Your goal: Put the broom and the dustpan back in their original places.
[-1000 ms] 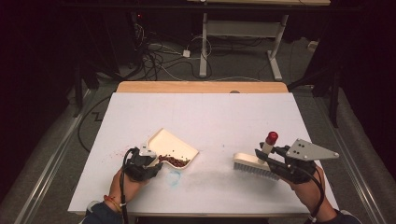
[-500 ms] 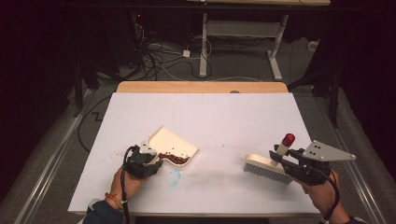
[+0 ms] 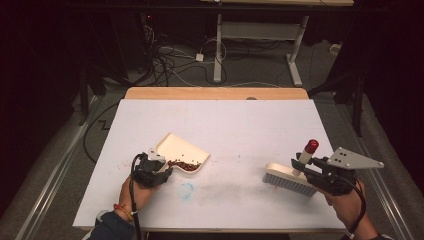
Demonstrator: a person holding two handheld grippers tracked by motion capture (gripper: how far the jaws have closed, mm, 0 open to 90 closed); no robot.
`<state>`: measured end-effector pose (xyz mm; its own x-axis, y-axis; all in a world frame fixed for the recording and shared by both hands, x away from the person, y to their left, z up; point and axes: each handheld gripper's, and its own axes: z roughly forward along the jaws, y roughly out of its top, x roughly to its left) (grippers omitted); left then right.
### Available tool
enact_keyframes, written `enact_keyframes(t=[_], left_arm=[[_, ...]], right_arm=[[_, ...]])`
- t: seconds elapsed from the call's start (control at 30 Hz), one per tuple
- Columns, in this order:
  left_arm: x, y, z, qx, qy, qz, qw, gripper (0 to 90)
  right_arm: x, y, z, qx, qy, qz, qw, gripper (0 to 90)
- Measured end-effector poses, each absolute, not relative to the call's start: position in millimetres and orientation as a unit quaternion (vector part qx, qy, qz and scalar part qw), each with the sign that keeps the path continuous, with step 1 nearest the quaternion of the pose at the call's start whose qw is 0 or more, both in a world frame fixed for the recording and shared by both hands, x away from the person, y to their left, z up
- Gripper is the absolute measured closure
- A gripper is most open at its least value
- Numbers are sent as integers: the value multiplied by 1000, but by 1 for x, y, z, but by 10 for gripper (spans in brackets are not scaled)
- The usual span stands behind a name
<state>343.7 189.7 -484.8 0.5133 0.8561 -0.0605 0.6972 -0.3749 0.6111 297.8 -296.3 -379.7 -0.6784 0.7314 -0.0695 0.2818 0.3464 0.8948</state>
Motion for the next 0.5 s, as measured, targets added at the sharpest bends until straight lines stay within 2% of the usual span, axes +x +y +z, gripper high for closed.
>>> enact_keyframes(t=[0.23,0.5], left_arm=[[350,196,-485,797,504,156,294,636],[357,206,-489,761,550,179,294,635]], right_arm=[[325,-294,-381,315,791,480,211,699],[354,-289,-380,309,799,475,202,681]])
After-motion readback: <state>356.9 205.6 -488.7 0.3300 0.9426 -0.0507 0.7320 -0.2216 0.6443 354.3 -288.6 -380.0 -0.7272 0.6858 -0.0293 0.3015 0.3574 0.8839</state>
